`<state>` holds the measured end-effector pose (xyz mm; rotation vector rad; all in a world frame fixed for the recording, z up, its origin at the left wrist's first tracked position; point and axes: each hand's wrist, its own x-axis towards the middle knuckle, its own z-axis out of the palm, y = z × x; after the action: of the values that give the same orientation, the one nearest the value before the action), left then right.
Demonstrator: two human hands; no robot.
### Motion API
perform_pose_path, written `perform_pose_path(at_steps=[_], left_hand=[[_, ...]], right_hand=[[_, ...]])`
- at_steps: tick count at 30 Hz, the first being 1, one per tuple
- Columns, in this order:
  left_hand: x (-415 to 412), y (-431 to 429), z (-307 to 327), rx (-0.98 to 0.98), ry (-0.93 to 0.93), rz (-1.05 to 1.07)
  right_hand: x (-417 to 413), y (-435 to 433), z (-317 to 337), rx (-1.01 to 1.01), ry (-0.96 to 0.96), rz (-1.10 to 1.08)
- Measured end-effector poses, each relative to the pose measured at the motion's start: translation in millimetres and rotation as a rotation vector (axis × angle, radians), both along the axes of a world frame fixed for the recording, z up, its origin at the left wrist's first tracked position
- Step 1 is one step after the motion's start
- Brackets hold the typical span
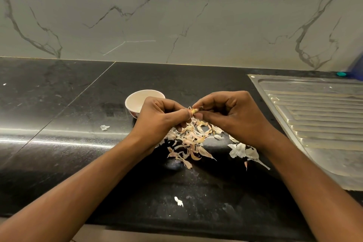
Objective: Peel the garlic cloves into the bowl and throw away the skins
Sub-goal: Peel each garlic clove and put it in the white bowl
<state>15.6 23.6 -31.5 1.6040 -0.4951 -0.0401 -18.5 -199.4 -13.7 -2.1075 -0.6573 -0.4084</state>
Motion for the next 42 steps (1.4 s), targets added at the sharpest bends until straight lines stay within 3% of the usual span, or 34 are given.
perform_pose_path(at_steps=[13, 21, 30, 42], left_hand=[[-1.9, 0.9, 3.7, -0.047, -0.007, -0.004], [-6.9, 1.1, 2.3, 0.081, -0.283, 0.012], [-4.5, -1.0, -1.6, 0.183, -0.455, 0.122], [-3.2, -0.9, -0.7, 0.162, -0.310, 0.144]], right_hand=[[-3.2, -0.9, 1.6, 0.107, 0.158, 0.020], [-4.5, -0.7, 3.2, 0.102, 0.118, 0.005], [-3.9, 2.0, -0.6, 0.015, 0.088, -0.026], [-6.6, -2.1, 5.8, 0.199, 0.106, -0.036]])
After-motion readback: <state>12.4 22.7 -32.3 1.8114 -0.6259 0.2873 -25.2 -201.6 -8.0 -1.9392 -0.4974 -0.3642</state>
